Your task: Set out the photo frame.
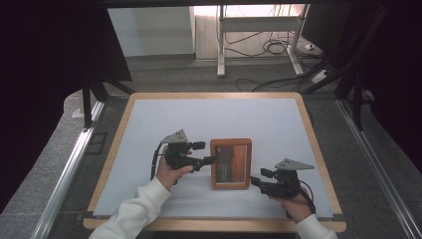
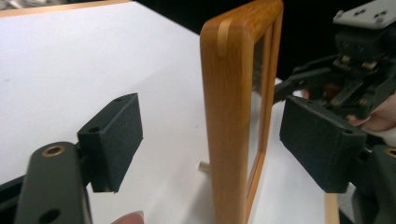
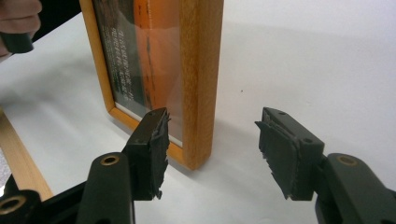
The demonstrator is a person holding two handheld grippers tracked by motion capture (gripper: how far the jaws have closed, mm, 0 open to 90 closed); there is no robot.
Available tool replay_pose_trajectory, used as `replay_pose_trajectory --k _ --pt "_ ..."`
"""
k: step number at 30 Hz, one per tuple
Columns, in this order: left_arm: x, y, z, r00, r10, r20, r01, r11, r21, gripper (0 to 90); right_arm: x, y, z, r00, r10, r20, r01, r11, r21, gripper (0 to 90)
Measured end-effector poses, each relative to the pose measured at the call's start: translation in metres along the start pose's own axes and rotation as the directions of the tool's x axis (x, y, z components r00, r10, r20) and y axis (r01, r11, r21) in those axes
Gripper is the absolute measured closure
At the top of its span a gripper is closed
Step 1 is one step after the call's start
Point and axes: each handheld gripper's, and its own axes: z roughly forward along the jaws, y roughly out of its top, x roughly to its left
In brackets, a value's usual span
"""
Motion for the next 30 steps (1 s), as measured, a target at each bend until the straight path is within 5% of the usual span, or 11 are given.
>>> replay_pose_trajectory --k 13,25,30 --pt "0.003 -0.014 -0.022 0.9976 -0.028 -0.063 0.032 0.9973 0.066 16.1 -0.008 0.001 -0.007 0.9998 -0.008 0.017 0.009 0.9993 -0.036 36.6" --pt "-0.009 -0.029 -0.04 0.9905 0.021 -0.136 -0.007 0.9948 0.102 15.0 -0.012 0.0 -0.014 0.9967 -0.038 0.071 0.042 0.9977 -0.053 29.9" --pt "-0.013 -0.037 -0.047 0.9863 0.025 -0.163 -0.005 0.9928 0.119 15.0 -0.025 -0.004 -0.022 0.9937 -0.026 0.109 0.034 0.9967 -0.074 28.7"
